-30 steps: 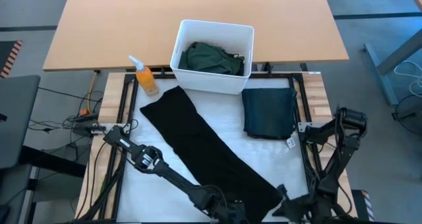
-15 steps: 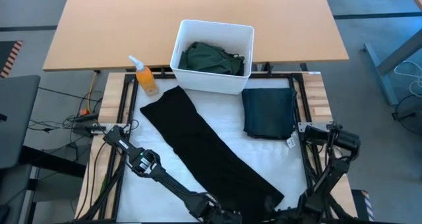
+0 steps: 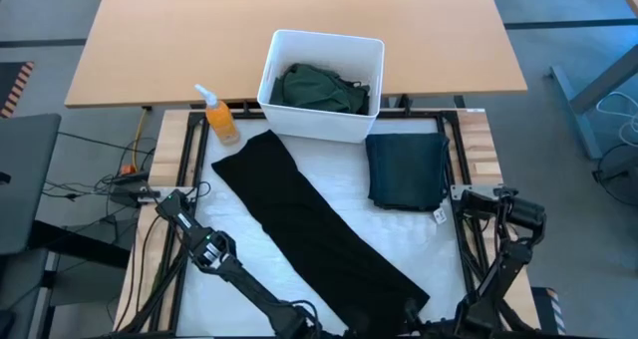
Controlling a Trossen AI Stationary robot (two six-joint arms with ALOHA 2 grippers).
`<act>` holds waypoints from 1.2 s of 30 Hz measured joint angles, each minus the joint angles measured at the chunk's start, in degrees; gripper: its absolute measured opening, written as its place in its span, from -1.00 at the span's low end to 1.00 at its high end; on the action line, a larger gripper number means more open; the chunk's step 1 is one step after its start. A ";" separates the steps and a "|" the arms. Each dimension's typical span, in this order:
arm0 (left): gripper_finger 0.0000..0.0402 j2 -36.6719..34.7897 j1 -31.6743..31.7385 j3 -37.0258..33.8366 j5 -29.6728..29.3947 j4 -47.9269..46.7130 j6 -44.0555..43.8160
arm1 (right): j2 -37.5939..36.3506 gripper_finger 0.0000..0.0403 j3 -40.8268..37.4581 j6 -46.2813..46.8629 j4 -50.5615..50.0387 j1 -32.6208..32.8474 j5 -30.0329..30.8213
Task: Fold laundry
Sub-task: Fold the black t-shirt
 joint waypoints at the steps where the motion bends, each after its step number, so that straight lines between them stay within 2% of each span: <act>1: -0.54 0.00 0.14 -0.54 0.06 0.19 -0.01 | -0.05 0.06 0.00 0.60 0.00 0.24 0.00; 10: 0.08 3.94 1.41 -0.49 4.23 10.01 1.87 | -0.23 0.02 0.00 5.67 -0.71 2.07 0.00; 13: 0.21 5.20 1.47 0.10 3.08 7.58 1.33 | -0.23 0.02 -0.02 7.06 -0.92 2.31 -0.03; 16: 0.25 4.82 1.51 0.52 0.87 6.85 0.10 | -0.23 0.02 -0.02 7.76 -0.98 2.26 -0.03; 20: 0.24 4.78 1.97 0.52 -0.32 3.60 -1.41 | -0.23 0.02 -0.02 7.76 -1.07 2.21 -0.02; 28: 0.12 4.83 3.10 0.48 4.76 -0.69 -2.79 | -0.23 0.02 -0.02 7.75 -1.40 2.10 -0.04; 32: -0.09 4.83 3.09 0.48 6.29 -0.57 -0.36 | -0.30 0.02 -0.02 7.78 -1.91 2.10 -0.04; 36: -0.45 4.83 3.09 -0.10 7.00 -1.55 -0.57 | -2.54 0.01 -0.04 10.40 -3.78 2.10 -0.19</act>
